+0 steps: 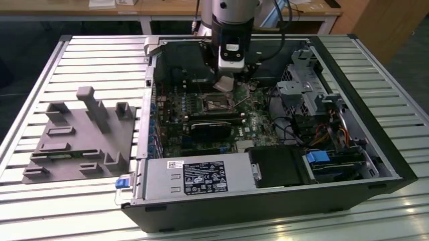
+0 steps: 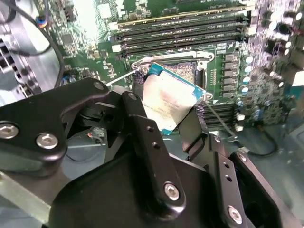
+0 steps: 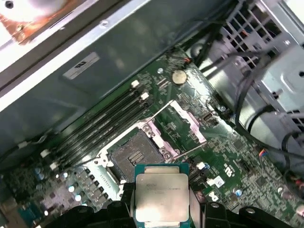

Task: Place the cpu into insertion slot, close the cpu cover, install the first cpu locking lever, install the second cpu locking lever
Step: 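Place the cpu into insertion slot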

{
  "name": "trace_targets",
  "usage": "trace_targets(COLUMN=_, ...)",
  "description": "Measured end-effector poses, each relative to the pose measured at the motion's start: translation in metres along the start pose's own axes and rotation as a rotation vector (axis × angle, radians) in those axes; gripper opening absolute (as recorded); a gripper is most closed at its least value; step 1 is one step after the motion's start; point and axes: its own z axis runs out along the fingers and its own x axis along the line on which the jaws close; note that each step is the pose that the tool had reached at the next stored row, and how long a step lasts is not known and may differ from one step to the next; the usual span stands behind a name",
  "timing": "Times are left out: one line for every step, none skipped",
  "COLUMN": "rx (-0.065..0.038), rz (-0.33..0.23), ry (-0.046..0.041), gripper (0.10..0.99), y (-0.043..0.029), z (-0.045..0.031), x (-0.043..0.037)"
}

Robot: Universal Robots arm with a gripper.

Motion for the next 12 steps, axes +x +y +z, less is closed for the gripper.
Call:
trace_targets(rx=0.000, rz=0.017, ry=-0.0012, gripper=0.537, y=0.0000, z=0.0004, x=0.0000)
trace_targets(rx=0.000, rz=0.035, ry=-0.0024, gripper=0.537, y=0.0000, z=0.0007, x=0.0000)
trace_targets(rx=0.000, rz=0.053, ry=-0.0037, gripper=0.537, y=-0.0001, z=0.0011, x=0.0000)
trace_targets(rx=0.000, rz=0.072, ry=-0.0050, gripper=0.537, y=-0.0001, z=0.0015, x=0.0000)
trace_targets(rx=0.000, rz=0.091, ry=-0.0063, gripper=0.537, y=-0.0001, z=0.0020, x=0.0000)
trace_targets(rx=0.000, rz=0.109, ry=-0.0075, gripper=0.537, y=-0.0002, z=0.0024, x=0.0000)
trace_targets(rx=0.000, rz=0.126, ry=-0.0087, gripper=0.537, y=-0.0002, z=0.0029, x=0.0000)
trace_targets(rx=0.000, rz=0.153, ry=-0.0107, gripper=0.537, y=-0.0002, z=0.0036, x=0.0000)
trace_targets(rx=0.000, rz=0.171, ry=-0.0119, gripper=0.537, y=-0.0003, z=0.0040, x=0.0000)
trace_targets(rx=0.000, rz=0.193, ry=-0.0134, gripper=0.537, y=-0.0003, z=0.0046, x=0.0000)
trace_targets(rx=0.000, rz=0.211, ry=-0.0147, gripper=0.537, y=-0.0003, z=0.0051, x=0.0000)
trace_targets(rx=0.000, rz=0.229, ry=-0.0160, gripper=0.537, y=-0.0004, z=0.0055, x=0.0000)
